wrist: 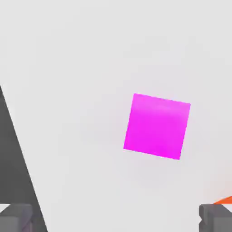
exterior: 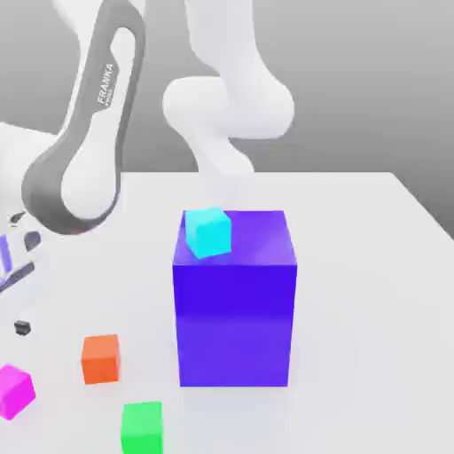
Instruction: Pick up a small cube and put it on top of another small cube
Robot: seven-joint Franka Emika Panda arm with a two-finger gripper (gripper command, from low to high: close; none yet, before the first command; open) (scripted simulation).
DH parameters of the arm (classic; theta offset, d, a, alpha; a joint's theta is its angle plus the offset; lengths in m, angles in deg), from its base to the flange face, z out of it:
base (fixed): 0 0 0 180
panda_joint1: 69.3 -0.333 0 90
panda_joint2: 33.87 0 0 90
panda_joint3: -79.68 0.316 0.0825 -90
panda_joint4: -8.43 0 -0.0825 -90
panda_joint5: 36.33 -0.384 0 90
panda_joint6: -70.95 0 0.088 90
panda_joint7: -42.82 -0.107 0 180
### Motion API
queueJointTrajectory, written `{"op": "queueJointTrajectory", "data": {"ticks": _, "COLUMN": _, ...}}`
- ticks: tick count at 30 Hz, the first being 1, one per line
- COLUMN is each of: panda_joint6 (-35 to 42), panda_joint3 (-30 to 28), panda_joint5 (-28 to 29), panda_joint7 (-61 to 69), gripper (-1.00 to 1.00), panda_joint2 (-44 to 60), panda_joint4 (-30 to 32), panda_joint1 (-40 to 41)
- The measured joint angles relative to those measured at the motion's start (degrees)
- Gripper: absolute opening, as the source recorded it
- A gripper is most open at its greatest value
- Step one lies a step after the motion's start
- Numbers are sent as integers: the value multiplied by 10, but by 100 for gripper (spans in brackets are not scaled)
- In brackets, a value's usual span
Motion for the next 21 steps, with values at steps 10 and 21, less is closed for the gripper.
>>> {"op": "queueJointTrajectory", "data": {"ticks": 10, "panda_joint6": -67, "panda_joint3": 42, "panda_joint5": -46, "panda_joint7": 22, "gripper": -100, "panda_joint2": 93, "panda_joint4": -20, "panda_joint1": 38}}
{"op": "queueJointTrajectory", "data": {"ticks": 21, "panda_joint6": 75, "panda_joint3": 29, "panda_joint5": 50, "panda_joint7": 73, "gripper": -100, "panda_joint2": 24, "panda_joint4": -85, "panda_joint1": 0}}
